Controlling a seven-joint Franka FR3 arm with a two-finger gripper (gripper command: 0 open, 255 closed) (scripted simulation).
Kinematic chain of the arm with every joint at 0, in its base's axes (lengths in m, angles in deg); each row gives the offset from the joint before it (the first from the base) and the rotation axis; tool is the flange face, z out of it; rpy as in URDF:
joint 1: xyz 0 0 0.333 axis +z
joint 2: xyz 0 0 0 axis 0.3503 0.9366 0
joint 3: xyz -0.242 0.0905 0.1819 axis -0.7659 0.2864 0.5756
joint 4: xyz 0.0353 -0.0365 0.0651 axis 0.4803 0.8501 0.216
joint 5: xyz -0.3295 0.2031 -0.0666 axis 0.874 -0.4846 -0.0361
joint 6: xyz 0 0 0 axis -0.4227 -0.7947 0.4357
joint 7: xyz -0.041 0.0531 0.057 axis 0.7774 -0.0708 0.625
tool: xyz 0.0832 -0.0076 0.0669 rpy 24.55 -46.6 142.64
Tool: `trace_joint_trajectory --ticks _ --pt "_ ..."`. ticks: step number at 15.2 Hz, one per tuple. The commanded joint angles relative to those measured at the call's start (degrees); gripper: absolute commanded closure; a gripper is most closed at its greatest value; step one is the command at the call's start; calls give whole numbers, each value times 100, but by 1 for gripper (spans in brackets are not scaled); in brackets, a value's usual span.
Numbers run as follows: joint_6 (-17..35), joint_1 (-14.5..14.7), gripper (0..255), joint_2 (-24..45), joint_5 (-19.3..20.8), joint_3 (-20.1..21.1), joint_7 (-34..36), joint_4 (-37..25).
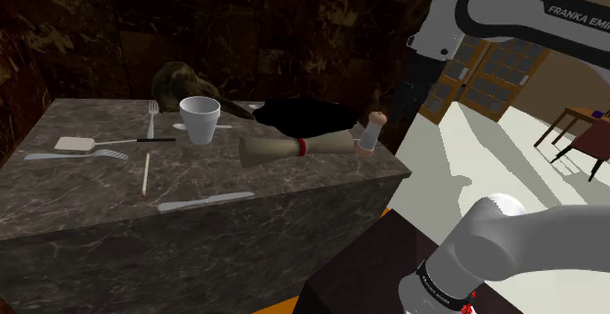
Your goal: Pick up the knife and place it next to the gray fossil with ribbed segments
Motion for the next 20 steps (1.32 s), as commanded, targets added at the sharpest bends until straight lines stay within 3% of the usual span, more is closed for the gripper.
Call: trace_joint_trajectory --ticks 1,10,20 --pt "0 0 0 0 0 0 0 0" --pt "1318 570 0 1470 -89 252 -840 -187" --pt "2399 1103 0 3186 -80 664 -1662 -872"
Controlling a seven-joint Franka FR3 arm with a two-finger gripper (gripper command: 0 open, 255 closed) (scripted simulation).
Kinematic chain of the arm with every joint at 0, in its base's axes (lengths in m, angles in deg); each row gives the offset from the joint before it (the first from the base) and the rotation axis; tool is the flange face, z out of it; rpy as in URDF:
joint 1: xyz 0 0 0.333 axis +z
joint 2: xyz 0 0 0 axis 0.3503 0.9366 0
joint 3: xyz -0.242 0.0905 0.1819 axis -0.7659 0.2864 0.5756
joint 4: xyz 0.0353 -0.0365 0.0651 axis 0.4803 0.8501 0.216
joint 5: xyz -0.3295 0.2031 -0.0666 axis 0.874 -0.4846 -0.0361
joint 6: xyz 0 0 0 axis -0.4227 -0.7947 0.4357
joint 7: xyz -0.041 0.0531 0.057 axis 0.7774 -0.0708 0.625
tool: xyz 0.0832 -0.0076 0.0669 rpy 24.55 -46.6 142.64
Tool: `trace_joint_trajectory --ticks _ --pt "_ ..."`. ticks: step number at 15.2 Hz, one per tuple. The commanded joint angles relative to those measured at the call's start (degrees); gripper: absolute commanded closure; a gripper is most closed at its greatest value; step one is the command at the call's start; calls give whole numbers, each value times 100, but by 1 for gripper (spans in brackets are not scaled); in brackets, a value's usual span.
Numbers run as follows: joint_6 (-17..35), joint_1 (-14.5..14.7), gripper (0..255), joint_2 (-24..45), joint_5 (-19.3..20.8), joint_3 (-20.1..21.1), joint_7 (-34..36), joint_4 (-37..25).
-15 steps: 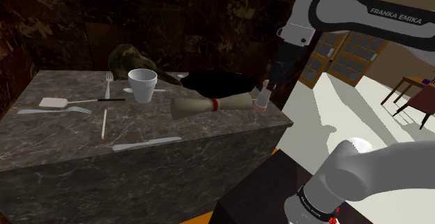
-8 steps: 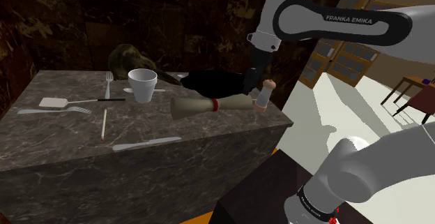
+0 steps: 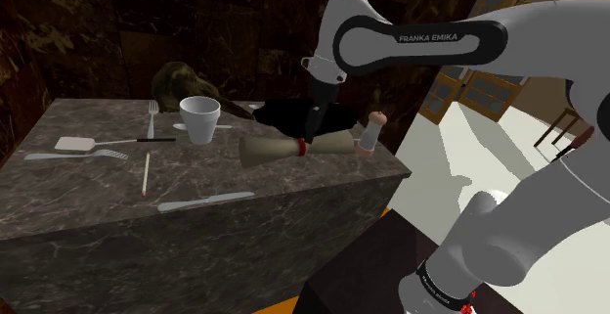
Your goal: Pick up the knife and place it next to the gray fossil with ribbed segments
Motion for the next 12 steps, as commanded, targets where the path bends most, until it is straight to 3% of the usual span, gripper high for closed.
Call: trace_joint_trajectory --ticks 1,12 --pt "197 93 0 347 26 83 -174 -164" --pt "888 640 0 2168 393 632 -840 -1325"
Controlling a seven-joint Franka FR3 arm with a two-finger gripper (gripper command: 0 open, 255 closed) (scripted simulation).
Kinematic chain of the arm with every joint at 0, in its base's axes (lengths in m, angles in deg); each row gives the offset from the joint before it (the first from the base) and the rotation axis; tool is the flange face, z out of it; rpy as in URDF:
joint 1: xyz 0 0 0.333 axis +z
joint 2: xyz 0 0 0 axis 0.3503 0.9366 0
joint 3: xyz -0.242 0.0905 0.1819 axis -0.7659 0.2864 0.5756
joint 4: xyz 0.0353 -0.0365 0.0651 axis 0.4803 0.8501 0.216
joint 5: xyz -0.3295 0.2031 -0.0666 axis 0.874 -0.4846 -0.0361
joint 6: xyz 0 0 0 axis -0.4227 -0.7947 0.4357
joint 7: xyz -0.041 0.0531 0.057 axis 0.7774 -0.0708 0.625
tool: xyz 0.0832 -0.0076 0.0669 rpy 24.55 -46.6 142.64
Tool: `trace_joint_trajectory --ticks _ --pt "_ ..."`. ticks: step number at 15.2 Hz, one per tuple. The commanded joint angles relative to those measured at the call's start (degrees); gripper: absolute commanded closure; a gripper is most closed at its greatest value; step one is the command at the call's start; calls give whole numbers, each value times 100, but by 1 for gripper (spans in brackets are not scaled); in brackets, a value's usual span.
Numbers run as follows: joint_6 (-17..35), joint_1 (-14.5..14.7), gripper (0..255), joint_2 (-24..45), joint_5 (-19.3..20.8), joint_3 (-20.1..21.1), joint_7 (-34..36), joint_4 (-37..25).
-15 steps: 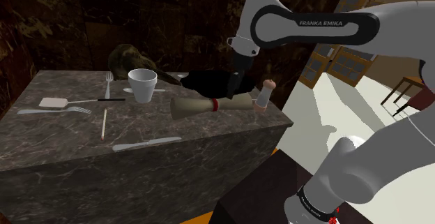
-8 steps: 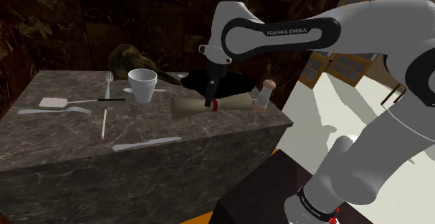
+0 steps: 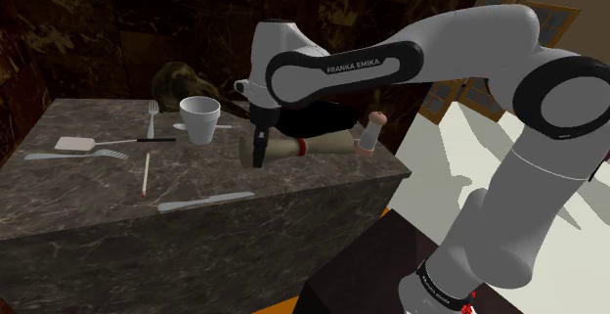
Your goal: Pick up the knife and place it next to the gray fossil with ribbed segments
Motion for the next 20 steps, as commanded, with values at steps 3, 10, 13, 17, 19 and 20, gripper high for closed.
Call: trace_joint_trajectory --ticks 3,10,13,17,19,20 --pt "169 220 0 625 209 182 -223 -458" --pt "333 664 0 1658 632 438 -541 -1297" --pt "527 673 0 1748 664 422 -520 -1190" --pt "780 687 0 1882 712 400 -490 -1066" --pt "816 689 0 1902 719 396 -486 -1050" --pt "816 689 0 1902 719 396 -486 -1050"
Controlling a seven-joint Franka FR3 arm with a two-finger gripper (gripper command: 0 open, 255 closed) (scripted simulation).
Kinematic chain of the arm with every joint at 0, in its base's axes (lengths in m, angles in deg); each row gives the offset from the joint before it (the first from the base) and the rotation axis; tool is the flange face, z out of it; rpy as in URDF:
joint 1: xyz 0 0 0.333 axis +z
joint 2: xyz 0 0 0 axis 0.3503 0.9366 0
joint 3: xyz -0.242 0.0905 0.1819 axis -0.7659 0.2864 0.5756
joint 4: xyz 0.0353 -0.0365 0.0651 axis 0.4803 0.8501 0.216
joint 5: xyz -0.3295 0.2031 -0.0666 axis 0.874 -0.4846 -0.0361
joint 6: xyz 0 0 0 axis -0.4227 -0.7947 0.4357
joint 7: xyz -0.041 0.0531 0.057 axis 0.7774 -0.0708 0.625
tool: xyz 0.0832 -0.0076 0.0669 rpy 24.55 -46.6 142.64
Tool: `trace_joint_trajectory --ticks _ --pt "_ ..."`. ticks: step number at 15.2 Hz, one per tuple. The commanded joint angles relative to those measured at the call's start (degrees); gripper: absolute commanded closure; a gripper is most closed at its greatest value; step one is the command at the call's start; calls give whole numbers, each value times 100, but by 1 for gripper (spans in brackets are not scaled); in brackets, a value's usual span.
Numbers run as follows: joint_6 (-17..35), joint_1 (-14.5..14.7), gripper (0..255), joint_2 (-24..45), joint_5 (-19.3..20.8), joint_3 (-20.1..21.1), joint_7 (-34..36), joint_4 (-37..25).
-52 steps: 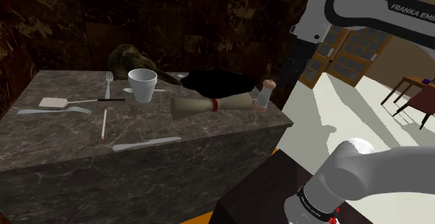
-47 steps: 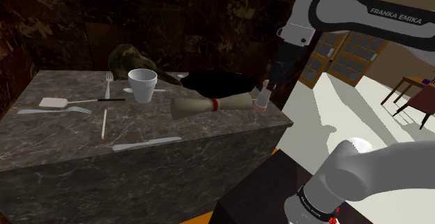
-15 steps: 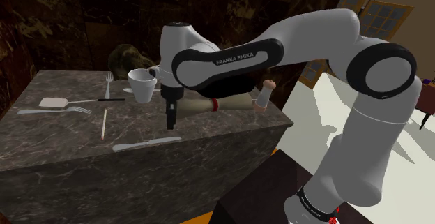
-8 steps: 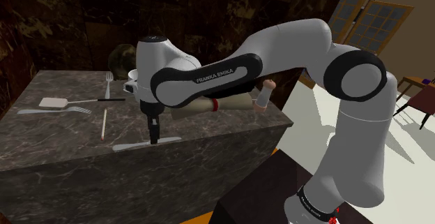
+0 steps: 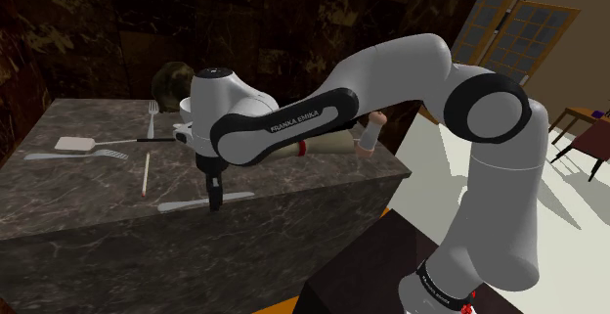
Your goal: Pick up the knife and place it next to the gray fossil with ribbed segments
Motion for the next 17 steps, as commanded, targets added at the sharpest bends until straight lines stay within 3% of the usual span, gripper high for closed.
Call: trace_joint_trajectory --ticks 1,5,6,17 --pt "15 1 0 4 2 -1 2 8" --pt "14 1 0 4 2 -1 2 8" --pt "14 1 255 4 2 -1 2 8" --pt "-110 -6 255 -67 -23 12 -13 -47"
